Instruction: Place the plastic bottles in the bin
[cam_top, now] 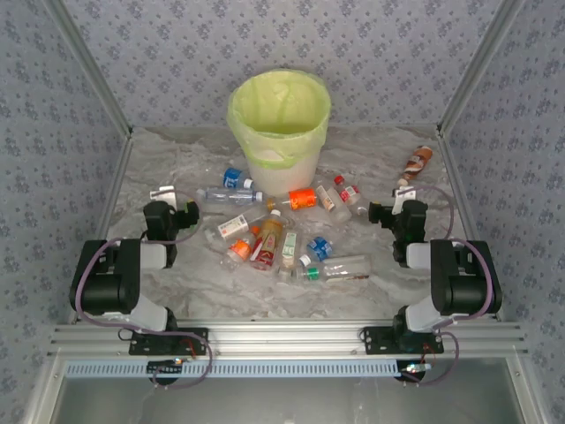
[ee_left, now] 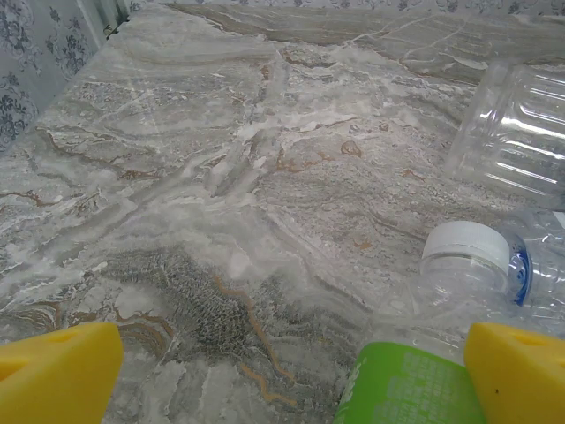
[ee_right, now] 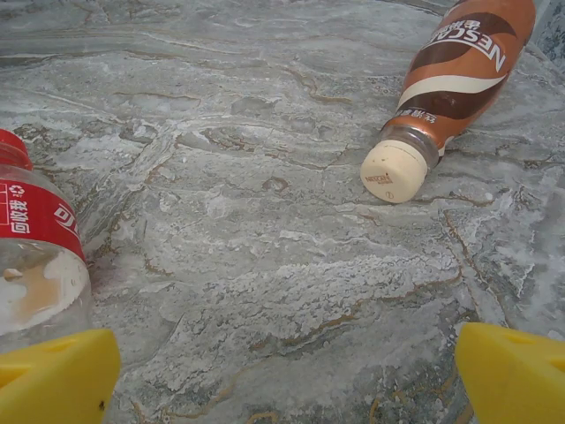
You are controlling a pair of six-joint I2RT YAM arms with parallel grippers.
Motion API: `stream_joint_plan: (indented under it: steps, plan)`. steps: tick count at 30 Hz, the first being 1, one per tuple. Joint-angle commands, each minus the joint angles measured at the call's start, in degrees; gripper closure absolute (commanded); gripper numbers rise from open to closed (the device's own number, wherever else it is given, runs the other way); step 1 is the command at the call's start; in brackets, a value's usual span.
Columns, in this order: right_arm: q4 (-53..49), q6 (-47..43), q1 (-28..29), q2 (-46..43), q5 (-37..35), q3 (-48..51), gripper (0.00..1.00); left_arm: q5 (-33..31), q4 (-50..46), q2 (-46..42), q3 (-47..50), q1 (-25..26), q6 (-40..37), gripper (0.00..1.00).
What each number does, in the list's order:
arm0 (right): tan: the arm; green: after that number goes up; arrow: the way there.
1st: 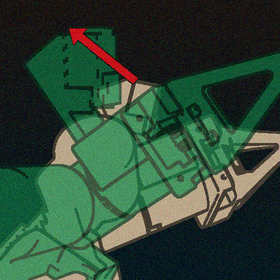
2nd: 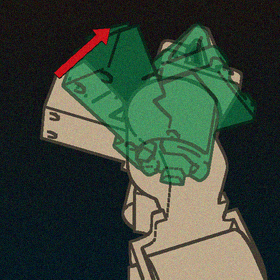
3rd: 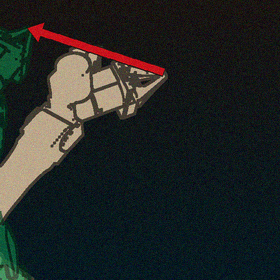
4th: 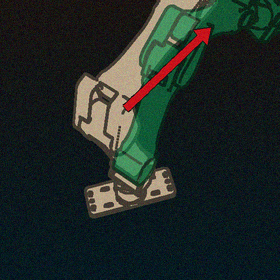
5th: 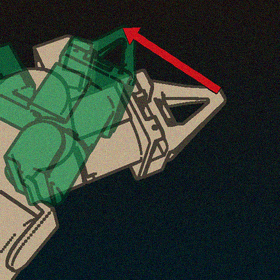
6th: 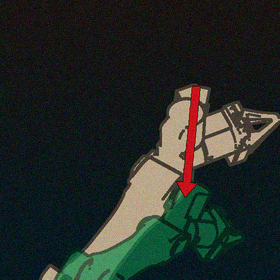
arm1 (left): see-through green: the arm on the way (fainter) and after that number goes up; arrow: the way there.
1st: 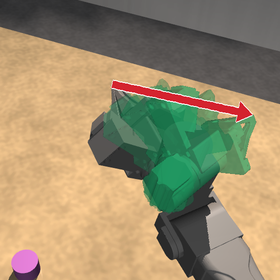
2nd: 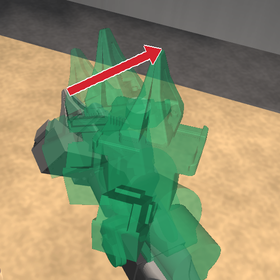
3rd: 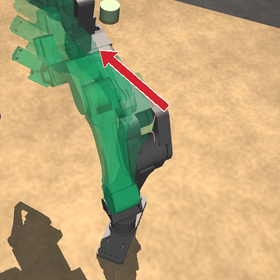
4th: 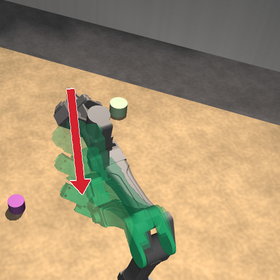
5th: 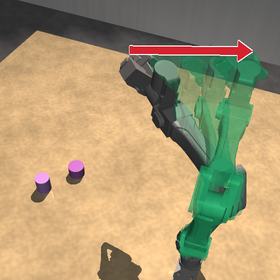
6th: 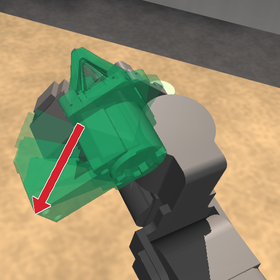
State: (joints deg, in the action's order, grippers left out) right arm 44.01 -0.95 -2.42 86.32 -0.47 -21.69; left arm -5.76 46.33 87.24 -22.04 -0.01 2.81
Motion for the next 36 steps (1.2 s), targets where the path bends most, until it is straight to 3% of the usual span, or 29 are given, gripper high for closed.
stream_joint_plan:
  steps: [1,36]
  plan:
    - [1.4,-0.1,0.3,0.7,-0.9,-1.1,0.0,0.6,0.6,0.7,-1.4,-0.5,-0.7,0.01]
    - [1.7,0.0,0.3,0.1,-0.7,-0.7,0.0,1.2,-2.0,-0.8,-2.3,-0.4,-1.2,0.01]
